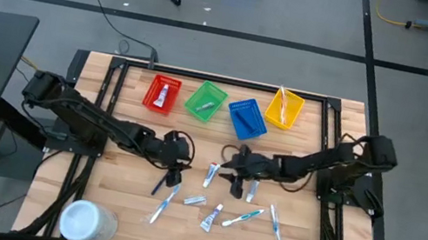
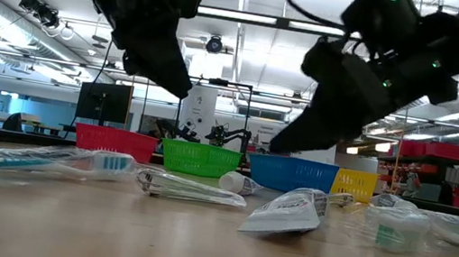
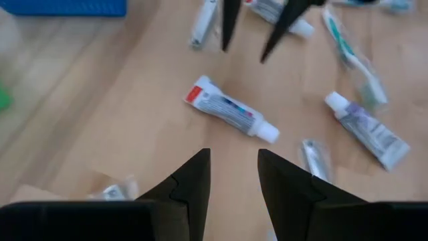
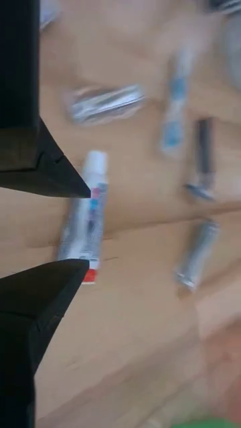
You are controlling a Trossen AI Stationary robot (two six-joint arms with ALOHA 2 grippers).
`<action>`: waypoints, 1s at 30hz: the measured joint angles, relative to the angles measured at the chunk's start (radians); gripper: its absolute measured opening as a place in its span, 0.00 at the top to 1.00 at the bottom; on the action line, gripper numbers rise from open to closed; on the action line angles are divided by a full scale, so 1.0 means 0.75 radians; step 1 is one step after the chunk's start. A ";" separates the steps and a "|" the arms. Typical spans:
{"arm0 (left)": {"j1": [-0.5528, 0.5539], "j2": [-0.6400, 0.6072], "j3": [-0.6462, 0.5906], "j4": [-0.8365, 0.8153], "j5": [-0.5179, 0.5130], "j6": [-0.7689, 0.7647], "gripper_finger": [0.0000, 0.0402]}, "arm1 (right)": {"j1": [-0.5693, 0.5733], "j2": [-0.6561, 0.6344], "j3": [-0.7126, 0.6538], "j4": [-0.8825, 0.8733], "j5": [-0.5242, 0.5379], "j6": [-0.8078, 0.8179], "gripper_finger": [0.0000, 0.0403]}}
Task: Pick & Place Travel size toiletries
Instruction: Put the white toothpaste in the red bin
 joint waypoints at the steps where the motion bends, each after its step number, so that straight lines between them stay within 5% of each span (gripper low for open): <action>1: 0.000 -0.004 -0.001 -0.002 -0.007 -0.002 0.67 | 0.002 0.013 0.032 -0.072 0.005 -0.037 0.58; 6: 0.017 -0.005 0.000 0.002 -0.003 -0.103 0.67 | 0.003 0.033 0.119 -0.263 0.058 -0.084 0.58; 30: 0.021 -0.002 0.000 0.007 -0.036 -0.144 0.67 | -0.032 0.213 0.121 -0.051 0.037 -0.346 0.58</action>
